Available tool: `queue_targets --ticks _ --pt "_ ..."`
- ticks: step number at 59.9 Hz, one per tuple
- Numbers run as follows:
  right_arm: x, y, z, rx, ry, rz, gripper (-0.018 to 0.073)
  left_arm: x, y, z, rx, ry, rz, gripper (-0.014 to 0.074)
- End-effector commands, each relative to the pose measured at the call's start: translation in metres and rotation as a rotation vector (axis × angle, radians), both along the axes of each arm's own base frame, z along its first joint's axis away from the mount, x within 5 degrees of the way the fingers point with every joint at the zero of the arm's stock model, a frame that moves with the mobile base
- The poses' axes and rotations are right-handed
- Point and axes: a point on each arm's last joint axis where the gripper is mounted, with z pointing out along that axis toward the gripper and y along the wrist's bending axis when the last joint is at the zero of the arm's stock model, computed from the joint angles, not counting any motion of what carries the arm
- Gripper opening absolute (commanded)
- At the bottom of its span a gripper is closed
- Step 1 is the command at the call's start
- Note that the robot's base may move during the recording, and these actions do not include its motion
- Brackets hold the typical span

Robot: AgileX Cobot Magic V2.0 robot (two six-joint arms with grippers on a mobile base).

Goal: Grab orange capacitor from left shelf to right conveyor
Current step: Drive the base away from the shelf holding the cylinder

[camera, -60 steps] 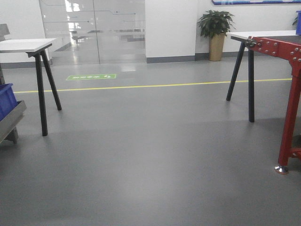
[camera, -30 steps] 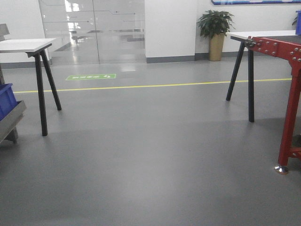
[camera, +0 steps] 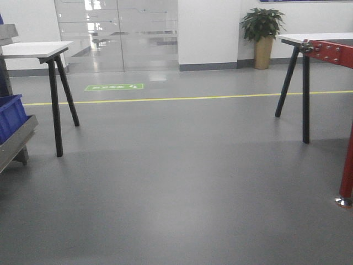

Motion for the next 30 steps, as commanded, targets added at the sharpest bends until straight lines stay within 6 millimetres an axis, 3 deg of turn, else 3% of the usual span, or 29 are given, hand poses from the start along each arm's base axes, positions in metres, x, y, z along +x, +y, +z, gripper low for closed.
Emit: queue_targets --ticks 1,30 --pt "0.0001 -0.0004 0.0165 0.017 -0.098 -0.006 0.0049 -0.0011 0.0004 0.0095 -0.012 -0.098 0.001 -0.0127" --pt "0.0005 -0.0003 0.0164 0.016 -0.096 -0.006 0.0049 -0.0011 0.0004 0.0095 -0.012 -0.098 0.001 -0.0127"
